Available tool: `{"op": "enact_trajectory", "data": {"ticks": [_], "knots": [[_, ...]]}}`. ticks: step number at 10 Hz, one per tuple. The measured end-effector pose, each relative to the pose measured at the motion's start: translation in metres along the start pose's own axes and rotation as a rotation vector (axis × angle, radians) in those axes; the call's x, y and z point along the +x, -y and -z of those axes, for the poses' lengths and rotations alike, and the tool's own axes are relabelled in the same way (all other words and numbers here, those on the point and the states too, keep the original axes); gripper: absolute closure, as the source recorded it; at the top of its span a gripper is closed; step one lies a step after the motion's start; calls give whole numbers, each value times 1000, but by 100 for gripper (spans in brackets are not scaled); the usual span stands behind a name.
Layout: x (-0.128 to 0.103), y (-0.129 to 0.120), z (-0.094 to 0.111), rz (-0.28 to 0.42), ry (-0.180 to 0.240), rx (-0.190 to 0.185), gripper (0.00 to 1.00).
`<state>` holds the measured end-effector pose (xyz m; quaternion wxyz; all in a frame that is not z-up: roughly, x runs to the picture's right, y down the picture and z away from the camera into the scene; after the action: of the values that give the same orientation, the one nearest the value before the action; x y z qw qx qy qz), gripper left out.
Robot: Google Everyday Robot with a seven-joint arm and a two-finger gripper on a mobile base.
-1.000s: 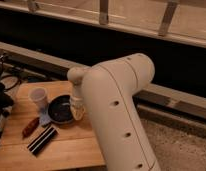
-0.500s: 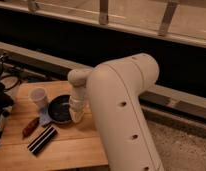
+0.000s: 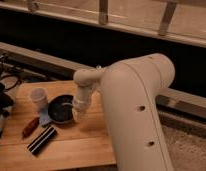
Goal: Push the ceramic bowl across the table
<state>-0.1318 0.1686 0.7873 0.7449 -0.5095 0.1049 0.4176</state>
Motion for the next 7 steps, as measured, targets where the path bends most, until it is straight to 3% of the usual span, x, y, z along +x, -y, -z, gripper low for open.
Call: {"op": "enact_trajectory", "data": {"ticks": [5, 7], "knots": [[-10, -19, 10, 47, 34, -6, 100], [0, -24, 12, 62, 46, 0, 100]]}}
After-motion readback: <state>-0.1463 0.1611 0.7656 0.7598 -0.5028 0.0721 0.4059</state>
